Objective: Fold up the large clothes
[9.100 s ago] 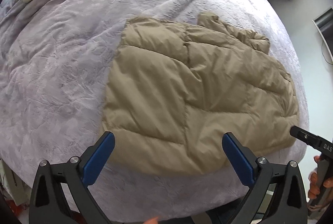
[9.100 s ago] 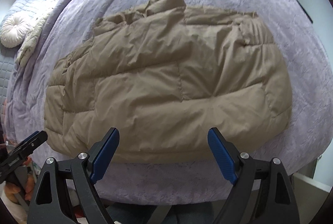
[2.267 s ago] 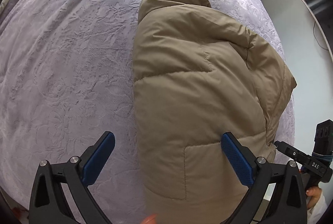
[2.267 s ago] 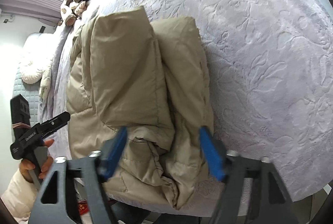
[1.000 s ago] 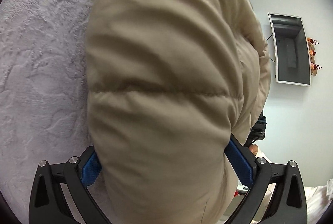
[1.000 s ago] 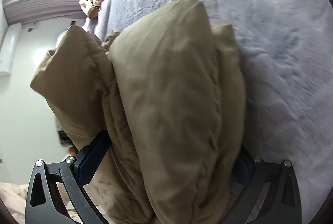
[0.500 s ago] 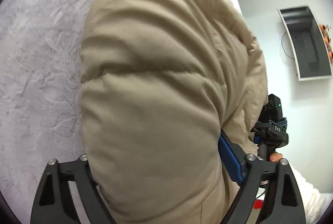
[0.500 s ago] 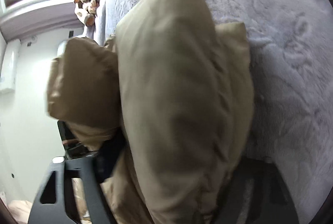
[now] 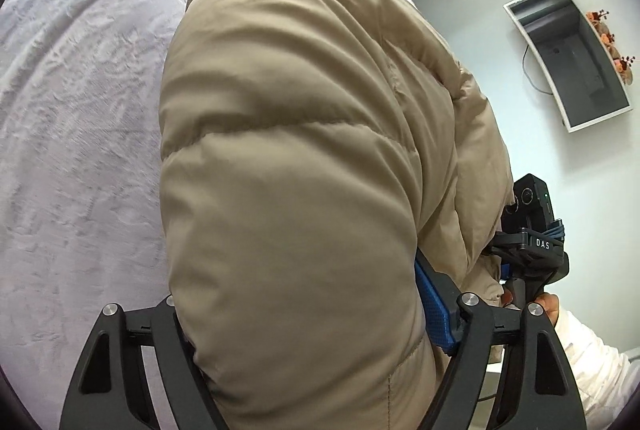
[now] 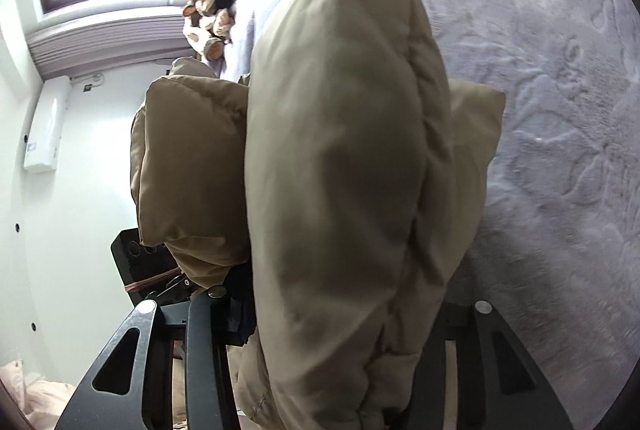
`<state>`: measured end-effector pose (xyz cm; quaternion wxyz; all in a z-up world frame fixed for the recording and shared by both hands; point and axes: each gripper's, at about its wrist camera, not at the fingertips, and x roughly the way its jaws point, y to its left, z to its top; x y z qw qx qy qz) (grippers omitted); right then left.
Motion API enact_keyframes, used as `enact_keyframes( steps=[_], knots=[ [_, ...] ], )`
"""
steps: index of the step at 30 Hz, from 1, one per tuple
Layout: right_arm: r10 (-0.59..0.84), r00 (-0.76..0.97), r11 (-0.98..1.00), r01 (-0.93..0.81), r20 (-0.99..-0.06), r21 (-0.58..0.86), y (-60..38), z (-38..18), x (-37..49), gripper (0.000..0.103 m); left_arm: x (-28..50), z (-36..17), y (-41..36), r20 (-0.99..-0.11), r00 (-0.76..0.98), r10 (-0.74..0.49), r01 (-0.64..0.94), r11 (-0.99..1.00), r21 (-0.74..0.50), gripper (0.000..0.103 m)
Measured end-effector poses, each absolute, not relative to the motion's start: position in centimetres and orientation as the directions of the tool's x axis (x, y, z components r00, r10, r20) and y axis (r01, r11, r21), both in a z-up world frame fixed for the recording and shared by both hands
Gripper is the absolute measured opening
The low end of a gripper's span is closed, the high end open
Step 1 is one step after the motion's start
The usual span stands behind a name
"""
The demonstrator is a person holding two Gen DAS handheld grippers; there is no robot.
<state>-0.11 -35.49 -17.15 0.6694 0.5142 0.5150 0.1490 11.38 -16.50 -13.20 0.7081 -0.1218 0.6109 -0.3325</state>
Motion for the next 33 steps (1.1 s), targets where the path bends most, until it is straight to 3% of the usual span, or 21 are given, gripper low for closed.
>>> enact_keyframes(
  steps=[11, 21, 25, 29, 33],
  knots=[
    [0.719, 0.435, 0.464, 0.282, -0.542, 0.84, -27.4, -14.4, 3.9, 0.048, 16.7, -12.2, -5.1, -0.773, 0.064, -0.631, 0.32, 0.747, -0.583, 0.081],
    [0.755, 0.424, 0.44, 0.24, -0.501, 0.866, -15.7, -16.5, 14.2, 0.048, 24.1, -12.0, 8.9, -0.803, 0.159, -0.574, 0.276, 0.807, -0.522, 0.082],
    [0.763, 0.41, 0.446, 0.227, -0.5, 0.866, -12.7, -17.8, 18.1, 0.048, 26.6, -14.4, 11.6, -0.818, 0.177, -0.547, 0.244, 0.83, -0.502, 0.082],
    [0.741, 0.367, 0.496, 0.267, -0.563, 0.826, -11.5, -20.3, 20.4, 0.048, 27.8, -19.1, 13.3, -0.836, 0.147, -0.529, 0.184, 0.845, -0.503, 0.086],
    [0.707, 0.349, 0.523, 0.326, -0.615, 0.787, -11.6, -22.1, 21.3, 0.059, 28.0, -21.2, 14.7, -0.822, 0.154, -0.548, 0.159, 0.835, -0.527, 0.093]
  ],
)
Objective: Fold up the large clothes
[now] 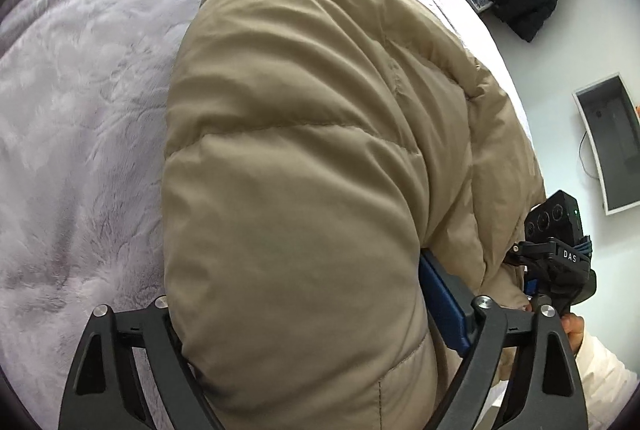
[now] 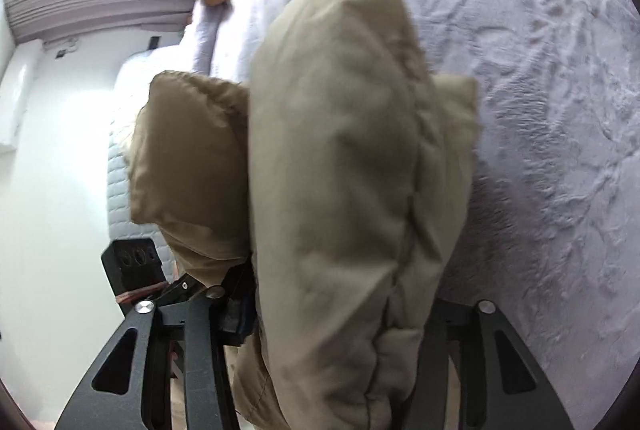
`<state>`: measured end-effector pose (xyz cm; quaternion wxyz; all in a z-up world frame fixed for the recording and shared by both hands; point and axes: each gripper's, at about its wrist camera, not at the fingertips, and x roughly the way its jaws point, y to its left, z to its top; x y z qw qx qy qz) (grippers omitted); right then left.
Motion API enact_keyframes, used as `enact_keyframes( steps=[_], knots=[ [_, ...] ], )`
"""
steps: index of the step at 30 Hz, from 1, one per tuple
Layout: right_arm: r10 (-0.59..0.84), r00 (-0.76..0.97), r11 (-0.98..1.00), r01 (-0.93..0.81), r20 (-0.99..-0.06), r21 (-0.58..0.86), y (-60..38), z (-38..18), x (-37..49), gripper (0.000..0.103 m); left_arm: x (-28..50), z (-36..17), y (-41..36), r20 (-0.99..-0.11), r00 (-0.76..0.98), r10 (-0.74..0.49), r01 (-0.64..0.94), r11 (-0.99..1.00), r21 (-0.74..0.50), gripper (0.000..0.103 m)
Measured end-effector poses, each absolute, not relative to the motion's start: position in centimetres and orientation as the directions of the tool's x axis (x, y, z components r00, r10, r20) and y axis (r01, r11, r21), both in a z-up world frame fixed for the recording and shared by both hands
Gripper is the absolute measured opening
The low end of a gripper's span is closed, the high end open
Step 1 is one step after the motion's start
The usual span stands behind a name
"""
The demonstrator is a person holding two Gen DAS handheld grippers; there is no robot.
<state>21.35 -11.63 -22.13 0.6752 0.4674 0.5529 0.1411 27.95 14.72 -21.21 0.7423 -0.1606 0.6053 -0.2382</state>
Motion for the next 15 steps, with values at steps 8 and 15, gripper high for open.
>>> enact_keyframes(
  steps=[8, 15],
  knots=[
    [0.478, 0.364, 0.724, 0.352, -0.8, 0.593, -14.5, -15.4, 16.7, 0.061, 27.8, -20.4, 15.0, -0.839, 0.17, -0.516, 0.162, 0.855, -0.493, 0.094],
    [0.465, 0.416, 0.778, 0.228, -0.781, 0.585, -11.7, -9.9, 14.6, 0.019, 27.2, -17.6, 13.6, -0.885, 0.195, -0.422, 0.162, 0.904, -0.395, 0.094]
  ],
)
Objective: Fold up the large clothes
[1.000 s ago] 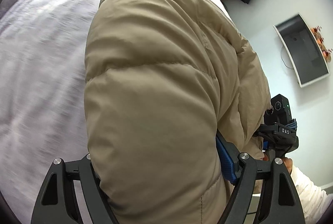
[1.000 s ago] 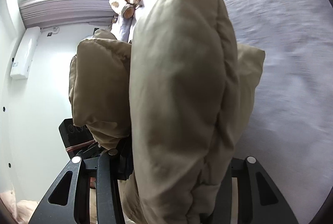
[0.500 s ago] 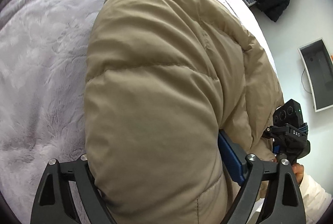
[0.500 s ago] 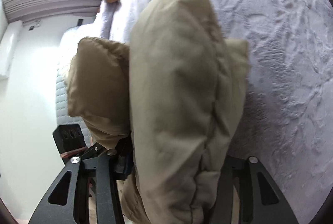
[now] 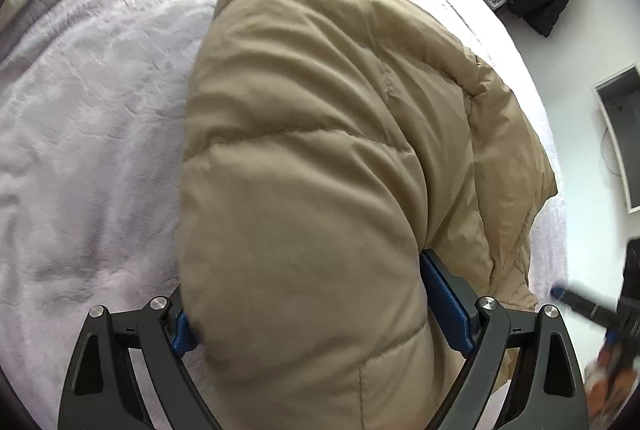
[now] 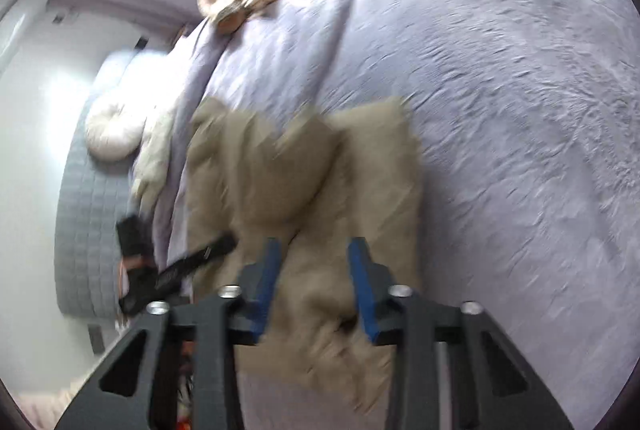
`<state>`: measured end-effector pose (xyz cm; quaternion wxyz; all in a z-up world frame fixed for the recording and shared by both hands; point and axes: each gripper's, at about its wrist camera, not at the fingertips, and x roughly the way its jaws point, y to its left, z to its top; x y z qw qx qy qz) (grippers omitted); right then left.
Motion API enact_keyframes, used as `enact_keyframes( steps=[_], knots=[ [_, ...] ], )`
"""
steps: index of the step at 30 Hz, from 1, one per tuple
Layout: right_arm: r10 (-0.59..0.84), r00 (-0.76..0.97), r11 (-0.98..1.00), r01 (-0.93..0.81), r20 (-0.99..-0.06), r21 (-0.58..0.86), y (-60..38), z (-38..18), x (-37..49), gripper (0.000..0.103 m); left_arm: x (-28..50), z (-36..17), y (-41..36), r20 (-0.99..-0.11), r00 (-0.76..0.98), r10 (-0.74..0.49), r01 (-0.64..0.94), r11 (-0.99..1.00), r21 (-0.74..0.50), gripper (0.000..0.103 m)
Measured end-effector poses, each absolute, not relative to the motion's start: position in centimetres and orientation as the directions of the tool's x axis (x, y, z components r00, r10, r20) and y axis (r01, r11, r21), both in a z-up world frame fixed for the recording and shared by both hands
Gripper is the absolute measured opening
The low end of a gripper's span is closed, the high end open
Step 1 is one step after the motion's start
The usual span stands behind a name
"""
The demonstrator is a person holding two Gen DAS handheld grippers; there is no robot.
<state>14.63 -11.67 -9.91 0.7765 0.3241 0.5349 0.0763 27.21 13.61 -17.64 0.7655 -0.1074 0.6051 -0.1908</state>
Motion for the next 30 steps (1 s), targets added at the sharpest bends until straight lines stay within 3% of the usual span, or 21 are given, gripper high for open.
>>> enact_keyframes(
  steps=[2, 6, 7, 12, 16, 22, 30],
  knots=[
    [0.444, 0.366, 0.828, 0.181, -0.818, 0.53, -8.1, -10.2, 15.1, 0.009, 26.8, -16.1, 13.7, -0.897, 0.233, -0.376, 0.173, 0.924, -0.342, 0.094],
    [0.332, 0.231, 0.91, 0.176, -0.915, 0.375, -5.5, -14.2, 13.1, 0.004, 26.1, -11.9, 13.8, -0.878, 0.344, -0.333, 0.225, 0.937, -0.267, 0.093],
    [0.329, 0.191, 0.904, 0.219, -0.925, 0.367, -5.9, -15.9, 12.3, 0.0, 26.0, -10.8, 13.5, -0.866, 0.365, -0.342, 0.253, 0.931, -0.262, 0.093],
    [0.352, 0.127, 0.865, 0.334, -0.928, 0.374, -7.3, -20.7, 9.3, 0.0, 26.2, -7.5, 9.4, -0.807, 0.364, -0.465, 0.419, 0.856, -0.304, 0.093],
    [0.371, 0.147, 0.834, 0.381, -0.917, 0.399, -7.7, -21.6, 9.6, 0.0, 28.5, -9.5, 3.4, -0.84, 0.32, -0.438, 0.445, 0.852, -0.275, 0.093],
    [0.389, 0.173, 0.811, 0.402, -0.905, 0.426, -9.2, -22.6, 9.1, 0.0, 32.5, -14.7, 0.1, -0.905, 0.301, -0.301, 0.384, 0.907, -0.174, 0.093],
    [0.432, 0.203, 0.764, 0.434, -0.879, 0.476, -11.3, -23.6, 7.4, 0.0, 32.7, -17.6, -3.9, -0.923, 0.338, -0.186, 0.455, 0.89, -0.013, 0.093]
  ],
)
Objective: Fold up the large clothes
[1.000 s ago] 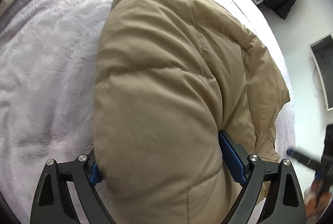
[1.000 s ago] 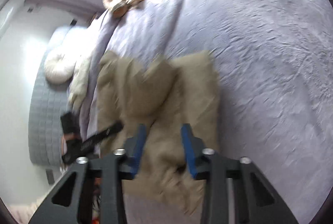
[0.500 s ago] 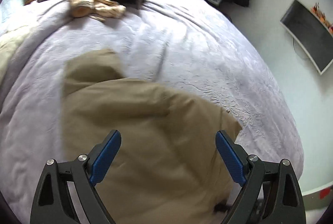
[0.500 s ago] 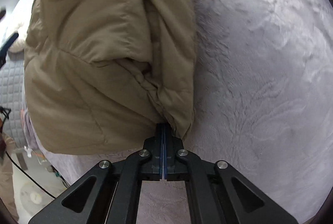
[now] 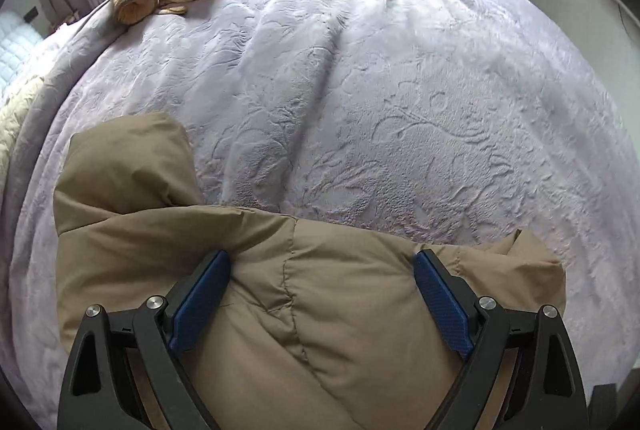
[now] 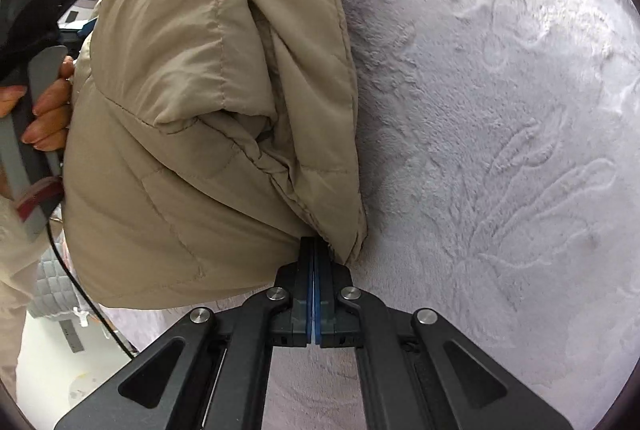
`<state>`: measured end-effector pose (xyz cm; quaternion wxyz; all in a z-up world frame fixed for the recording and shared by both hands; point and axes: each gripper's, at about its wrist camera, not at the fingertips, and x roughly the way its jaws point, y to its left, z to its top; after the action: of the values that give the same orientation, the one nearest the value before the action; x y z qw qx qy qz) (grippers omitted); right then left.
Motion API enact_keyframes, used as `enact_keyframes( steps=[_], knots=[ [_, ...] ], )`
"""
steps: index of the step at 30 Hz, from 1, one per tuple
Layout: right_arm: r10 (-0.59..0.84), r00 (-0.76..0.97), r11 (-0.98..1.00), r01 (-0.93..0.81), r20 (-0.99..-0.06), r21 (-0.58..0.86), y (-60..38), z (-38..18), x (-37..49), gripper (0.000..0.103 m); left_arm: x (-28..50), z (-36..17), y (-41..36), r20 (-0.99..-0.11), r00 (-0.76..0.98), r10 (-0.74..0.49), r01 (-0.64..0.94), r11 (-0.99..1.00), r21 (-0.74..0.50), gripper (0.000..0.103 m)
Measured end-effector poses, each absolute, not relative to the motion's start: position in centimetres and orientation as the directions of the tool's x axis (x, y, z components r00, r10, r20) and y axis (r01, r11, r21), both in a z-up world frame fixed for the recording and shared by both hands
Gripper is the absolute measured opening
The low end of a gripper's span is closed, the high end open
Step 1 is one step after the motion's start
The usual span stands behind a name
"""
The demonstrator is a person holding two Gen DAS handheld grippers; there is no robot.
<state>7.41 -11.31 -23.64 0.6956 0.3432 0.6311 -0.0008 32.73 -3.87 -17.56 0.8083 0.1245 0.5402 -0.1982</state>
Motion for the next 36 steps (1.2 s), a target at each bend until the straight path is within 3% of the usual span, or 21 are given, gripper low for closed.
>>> enact_keyframes(
  steps=[12, 22, 36],
  knots=[
    [0.431, 0.19, 0.787, 0.399, -0.882, 0.47, -13.7, -19.5, 6.6, 0.003, 31.5, -13.3, -0.8, -0.921, 0.336, -0.199, 0.404, 0.913, -0.05, 0.093],
    [0.387, 0.232, 0.814, 0.37, -0.893, 0.449, -13.4, -16.3, 8.7, 0.003, 26.3, -9.0, 4.9, -0.917, 0.338, -0.211, 0.375, 0.924, -0.075, 0.093],
    [0.313, 0.27, 0.861, 0.325, -0.911, 0.392, -9.5, -11.7, 7.4, 0.003, 17.9, -7.1, 12.6, -0.934, 0.302, -0.192, 0.3, 0.949, -0.098, 0.095]
  ],
)
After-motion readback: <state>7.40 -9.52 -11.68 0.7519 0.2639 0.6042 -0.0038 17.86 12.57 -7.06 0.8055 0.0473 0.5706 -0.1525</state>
